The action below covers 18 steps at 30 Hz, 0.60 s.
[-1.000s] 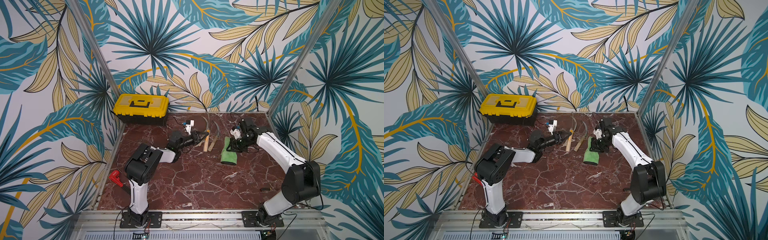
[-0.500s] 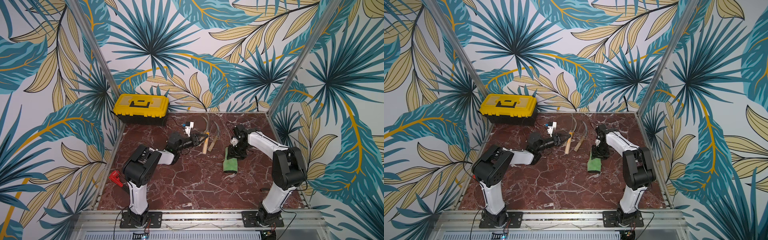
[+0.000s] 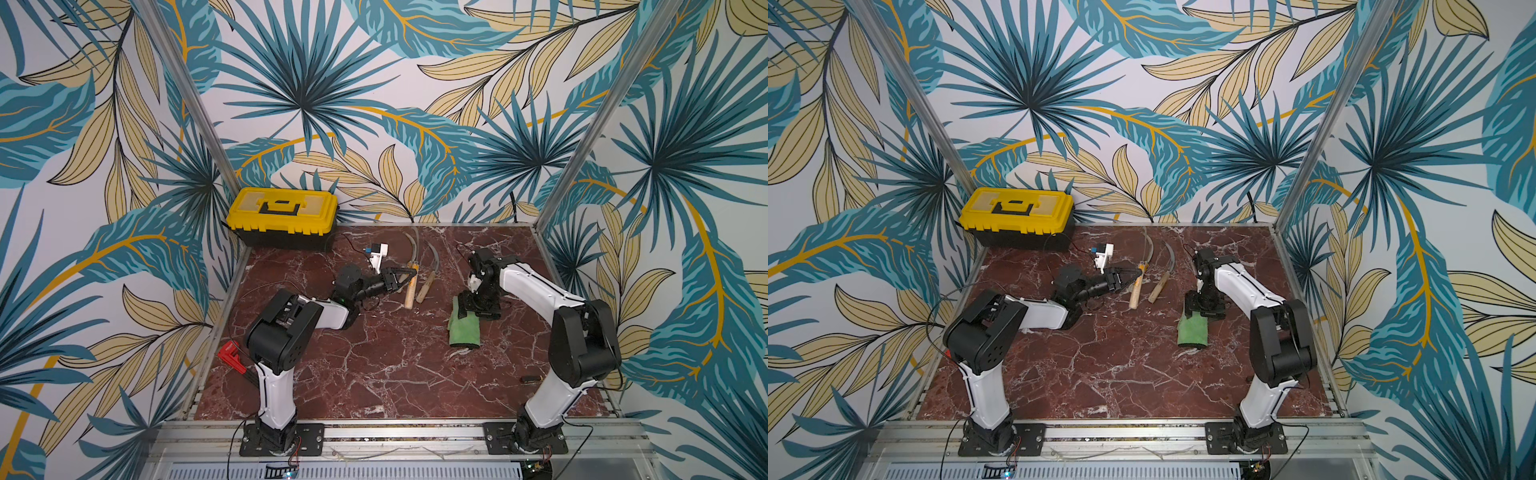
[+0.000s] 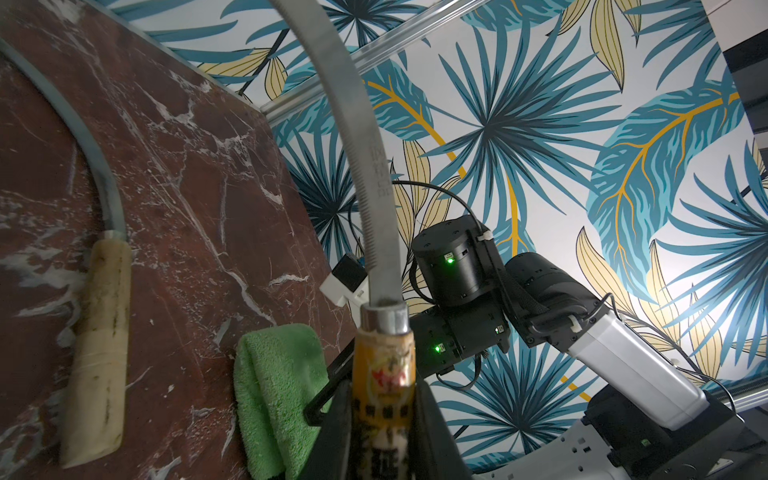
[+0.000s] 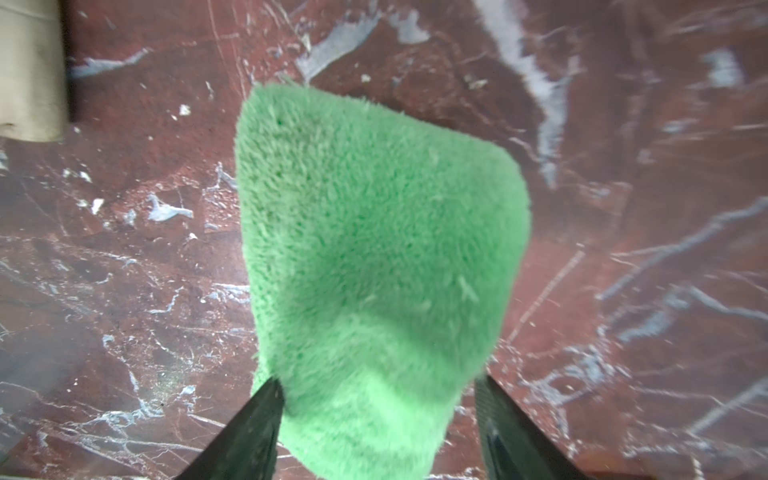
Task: Wipe small sickles with rags
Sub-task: Place the rag at the center of the board.
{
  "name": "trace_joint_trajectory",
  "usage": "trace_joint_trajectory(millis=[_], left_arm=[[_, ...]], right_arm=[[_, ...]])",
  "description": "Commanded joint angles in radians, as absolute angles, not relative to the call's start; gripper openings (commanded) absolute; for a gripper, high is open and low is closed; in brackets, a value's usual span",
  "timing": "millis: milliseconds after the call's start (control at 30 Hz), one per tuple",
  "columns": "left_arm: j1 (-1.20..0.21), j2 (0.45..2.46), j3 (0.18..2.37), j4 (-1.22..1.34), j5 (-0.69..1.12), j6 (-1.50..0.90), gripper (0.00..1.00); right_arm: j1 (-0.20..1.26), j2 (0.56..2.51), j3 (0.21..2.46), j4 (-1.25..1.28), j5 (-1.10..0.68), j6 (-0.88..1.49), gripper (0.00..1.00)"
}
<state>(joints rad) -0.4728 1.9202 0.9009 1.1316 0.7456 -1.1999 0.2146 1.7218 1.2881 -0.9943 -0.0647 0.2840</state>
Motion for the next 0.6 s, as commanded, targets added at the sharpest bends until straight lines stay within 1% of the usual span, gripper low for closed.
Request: trace_joint_trajectory(millis=[0, 133, 333, 567], left_arm=[[-0.466, 1.905, 0.910, 1.158, 0.769, -1.177, 0.00], [-0.467, 1.916, 0.921, 1.157, 0.781, -1.178, 0.00], [-0.466, 1.929, 0.930, 1.154, 0.790, -1.181, 0.00], [-0.472, 1.922, 0.931, 1.144, 0.805, -1.177, 0.00]], right_arm=[[0.212, 1.642, 1.307, -1.067, -0.017, 0.303, 0.75], [0.212, 1.579, 1.329, -1.092, -0.031, 0.305, 0.76], [0.213, 1.537, 1.365, -1.064, -0.137, 0.318, 0.76], [0.255, 1.547, 1.404, -0.887, -0.322, 0.404, 0.72]])
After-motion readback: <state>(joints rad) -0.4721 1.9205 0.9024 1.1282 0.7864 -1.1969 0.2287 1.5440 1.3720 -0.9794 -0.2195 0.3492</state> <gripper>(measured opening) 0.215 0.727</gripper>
